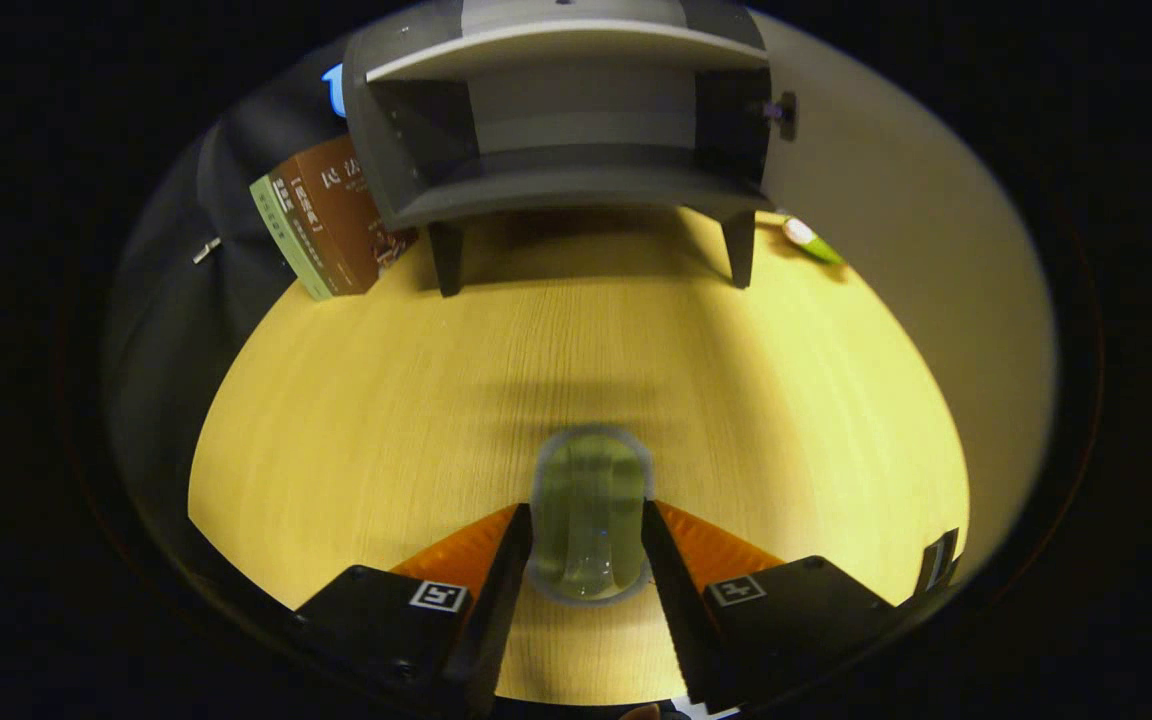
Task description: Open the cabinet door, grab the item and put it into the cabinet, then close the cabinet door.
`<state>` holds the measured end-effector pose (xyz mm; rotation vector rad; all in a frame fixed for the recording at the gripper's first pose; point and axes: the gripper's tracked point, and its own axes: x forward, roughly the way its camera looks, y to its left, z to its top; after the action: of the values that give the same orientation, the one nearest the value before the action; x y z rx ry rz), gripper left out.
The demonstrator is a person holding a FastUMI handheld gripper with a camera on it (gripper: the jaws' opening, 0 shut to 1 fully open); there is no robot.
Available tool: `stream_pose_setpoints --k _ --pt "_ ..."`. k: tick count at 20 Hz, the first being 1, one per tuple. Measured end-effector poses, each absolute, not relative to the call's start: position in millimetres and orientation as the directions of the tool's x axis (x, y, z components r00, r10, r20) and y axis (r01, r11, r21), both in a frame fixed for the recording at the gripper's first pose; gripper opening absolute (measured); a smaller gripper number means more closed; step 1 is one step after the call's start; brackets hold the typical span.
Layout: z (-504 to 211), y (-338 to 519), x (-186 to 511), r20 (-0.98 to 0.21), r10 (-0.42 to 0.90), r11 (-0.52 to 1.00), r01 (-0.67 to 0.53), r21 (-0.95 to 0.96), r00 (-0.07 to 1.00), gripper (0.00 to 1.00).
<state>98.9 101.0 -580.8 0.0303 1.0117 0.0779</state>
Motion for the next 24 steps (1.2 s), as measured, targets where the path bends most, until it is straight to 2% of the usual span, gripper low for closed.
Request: stream_pose_setpoints --k 2,3,6,7,8,9,14,24 --pt "-586 96 102 -0.848 0.060 0.997 -0.064 0.030 0.527 0.62" --pt "-587 96 108 -0.838 0.054 0.998 -0.066 0.021 0.543 0.62" --pt "-579 94 105 -0.846 0.047 0.999 -0.048 0.026 0.531 0.27" --pt "-585 93 107 -0.843 0.044 0.999 -0.049 0.022 0.536 0.20" --pt "-587 92 108 -0.846 0.043 0.998 -0.053 0.017 0.532 0.20" --pt "-585 92 106 -0.846 0.042 0.998 -0.054 0.015 0.532 0.15" --pt "-552 100 110 -0.817 0.087 0.996 -0.043 0.076 0.570 0.15" --pt "-427 110 143 -0.727 0.131 0.991 -0.059 0.123 0.674 0.15"
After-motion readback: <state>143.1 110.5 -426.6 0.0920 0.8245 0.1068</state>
